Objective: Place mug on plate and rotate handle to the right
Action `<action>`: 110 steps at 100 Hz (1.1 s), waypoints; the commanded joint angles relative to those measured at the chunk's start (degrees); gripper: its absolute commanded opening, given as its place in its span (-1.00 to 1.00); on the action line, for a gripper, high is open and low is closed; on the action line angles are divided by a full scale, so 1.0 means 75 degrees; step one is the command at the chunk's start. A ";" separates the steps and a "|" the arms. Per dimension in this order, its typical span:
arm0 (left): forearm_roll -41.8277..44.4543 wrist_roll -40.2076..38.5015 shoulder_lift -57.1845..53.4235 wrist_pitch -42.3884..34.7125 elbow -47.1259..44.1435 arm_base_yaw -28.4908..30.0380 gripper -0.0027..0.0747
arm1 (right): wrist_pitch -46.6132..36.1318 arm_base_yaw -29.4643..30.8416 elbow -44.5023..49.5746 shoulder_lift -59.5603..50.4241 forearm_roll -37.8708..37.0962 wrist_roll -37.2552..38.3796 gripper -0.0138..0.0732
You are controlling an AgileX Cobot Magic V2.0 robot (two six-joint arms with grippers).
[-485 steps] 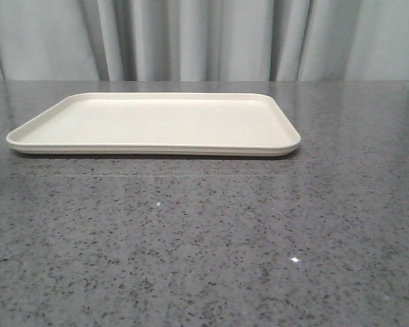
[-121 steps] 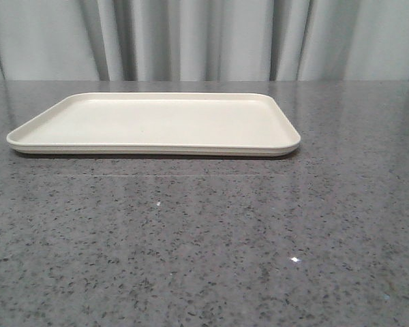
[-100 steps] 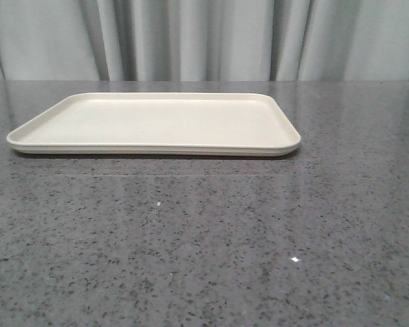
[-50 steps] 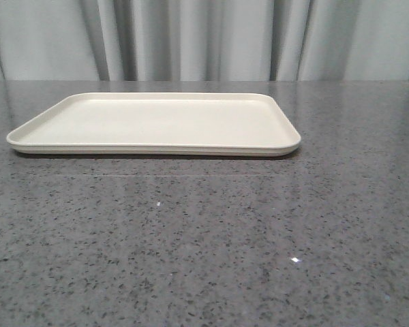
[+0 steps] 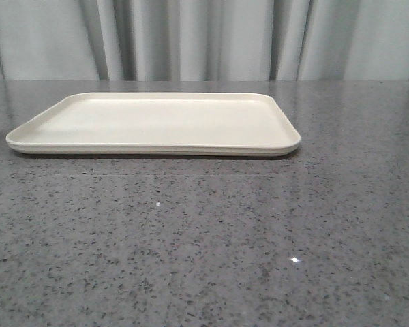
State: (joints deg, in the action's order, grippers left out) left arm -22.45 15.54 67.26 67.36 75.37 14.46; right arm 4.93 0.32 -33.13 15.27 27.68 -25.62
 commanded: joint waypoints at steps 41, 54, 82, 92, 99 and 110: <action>-0.1113 0.0127 0.0913 0.0325 0.3289 -0.1044 -0.98 | -0.0613 0.0047 -0.0256 0.0135 0.0025 -0.0083 0.00; -0.1096 0.0127 0.1478 0.0459 0.3775 -0.1828 -0.98 | -0.0613 0.0047 -0.0256 0.0135 0.0025 -0.0083 0.00; -0.0258 -0.0034 0.2565 0.0414 0.4239 -0.3445 -0.98 | -0.0561 0.0047 -0.0256 0.0135 0.0025 -0.0083 0.00; -0.0152 -0.0050 0.2940 0.0418 0.4364 -0.3792 -0.98 | -0.0543 0.0047 -0.0256 0.0135 0.0025 -0.0083 0.00; -0.0092 -0.0050 0.3173 0.0418 0.4464 -0.4005 -0.98 | -0.0537 0.0047 -0.0256 0.0135 0.0025 -0.0083 0.00; 0.0072 -0.0050 0.3500 0.0369 0.4598 -0.4264 -0.98 | -0.0520 0.0047 -0.0256 0.0135 0.0025 -0.0083 0.00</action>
State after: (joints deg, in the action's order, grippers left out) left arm -20.92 15.96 94.23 72.75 107.25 -15.95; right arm 4.60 0.32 -33.13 15.27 27.68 -25.62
